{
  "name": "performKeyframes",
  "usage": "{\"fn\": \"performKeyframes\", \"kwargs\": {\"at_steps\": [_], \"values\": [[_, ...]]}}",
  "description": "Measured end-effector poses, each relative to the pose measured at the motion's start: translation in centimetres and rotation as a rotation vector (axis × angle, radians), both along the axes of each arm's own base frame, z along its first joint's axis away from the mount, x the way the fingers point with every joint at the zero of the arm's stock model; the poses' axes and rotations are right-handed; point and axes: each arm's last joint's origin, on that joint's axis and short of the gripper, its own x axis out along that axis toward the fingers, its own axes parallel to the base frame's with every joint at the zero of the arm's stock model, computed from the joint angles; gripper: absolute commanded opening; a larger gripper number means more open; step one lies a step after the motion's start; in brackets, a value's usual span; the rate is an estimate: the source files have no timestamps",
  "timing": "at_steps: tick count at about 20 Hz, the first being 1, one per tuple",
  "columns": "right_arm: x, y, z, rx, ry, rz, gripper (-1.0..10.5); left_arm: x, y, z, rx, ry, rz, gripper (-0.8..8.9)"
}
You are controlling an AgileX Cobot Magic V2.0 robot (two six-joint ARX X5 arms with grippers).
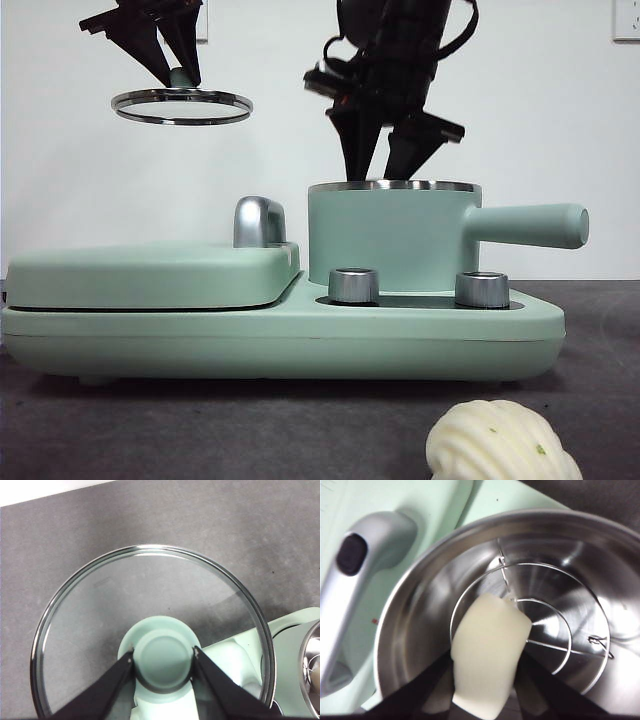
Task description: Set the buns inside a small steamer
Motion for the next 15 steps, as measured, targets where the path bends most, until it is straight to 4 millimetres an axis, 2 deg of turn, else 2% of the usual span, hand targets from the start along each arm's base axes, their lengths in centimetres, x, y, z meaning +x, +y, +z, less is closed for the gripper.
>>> {"fn": "performKeyframes", "kwargs": {"at_steps": [3, 7, 11, 13, 15], "values": [[0.3, 0.3, -1.0, -0.011, 0.021, 0.002, 1.8, 0.0, 0.0, 0.0, 0.0, 0.0, 0.0, 0.82], [0.3, 0.3, -1.0, -0.012, 0.021, 0.003, 3.2, 0.0, 0.0, 0.0, 0.0, 0.0, 0.0, 0.82], [0.6, 0.5, -0.9, 0.005, -0.009, 0.003, 3.8, 0.0, 0.0, 0.0, 0.0, 0.0, 0.0, 0.82], [0.4, 0.4, -0.1, 0.004, -0.006, 0.003, 3.8, 0.0, 0.0, 0.0, 0.0, 0.0, 0.0, 0.82], [0.5, 0.3, 2.2, 0.038, -0.078, 0.0, 3.8, 0.0, 0.0, 0.0, 0.0, 0.0, 0.001, 0.81]]}}
